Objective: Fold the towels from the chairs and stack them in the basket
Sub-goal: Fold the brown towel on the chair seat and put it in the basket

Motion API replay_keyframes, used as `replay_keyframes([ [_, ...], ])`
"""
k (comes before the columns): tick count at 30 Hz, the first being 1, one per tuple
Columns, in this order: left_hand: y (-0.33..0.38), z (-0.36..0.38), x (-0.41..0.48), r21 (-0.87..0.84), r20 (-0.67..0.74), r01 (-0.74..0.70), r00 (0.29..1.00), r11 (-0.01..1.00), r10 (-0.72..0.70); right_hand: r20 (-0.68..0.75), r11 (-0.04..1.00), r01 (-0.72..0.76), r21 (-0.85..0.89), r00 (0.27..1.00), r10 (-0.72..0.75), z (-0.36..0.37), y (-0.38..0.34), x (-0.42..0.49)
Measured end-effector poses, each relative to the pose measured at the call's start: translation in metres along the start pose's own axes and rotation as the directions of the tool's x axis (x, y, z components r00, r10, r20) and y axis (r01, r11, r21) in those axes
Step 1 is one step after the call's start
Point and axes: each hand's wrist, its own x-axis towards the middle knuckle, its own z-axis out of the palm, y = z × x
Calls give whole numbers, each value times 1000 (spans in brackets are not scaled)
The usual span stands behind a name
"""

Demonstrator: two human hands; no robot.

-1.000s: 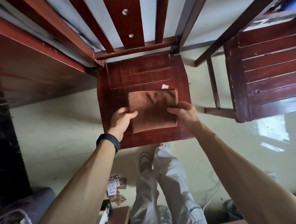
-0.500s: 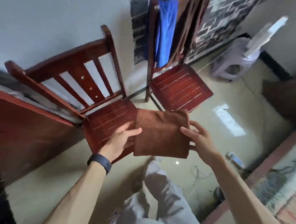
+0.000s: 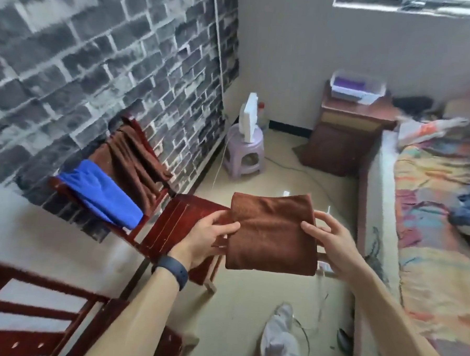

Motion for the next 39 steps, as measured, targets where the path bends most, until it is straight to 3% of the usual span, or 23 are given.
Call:
replay_keyframes([
  [10,195,140,226,117,102,-49,994,992,37,-198,984,119,130,976,-92,-144,-137,178],
  [19,308,199,397,108,172,-82,983,991,63,-283,961,190,203,950,-128,-215,-233,331],
  [31,458,228,660,198,264,-28,964,980,-26,-381,961,146,234,923,-48,-268,-343,572],
  [39,501,276,797,260,284,56,950,964,-132,-423,961,70,268,905,52,-326,-371,691],
])
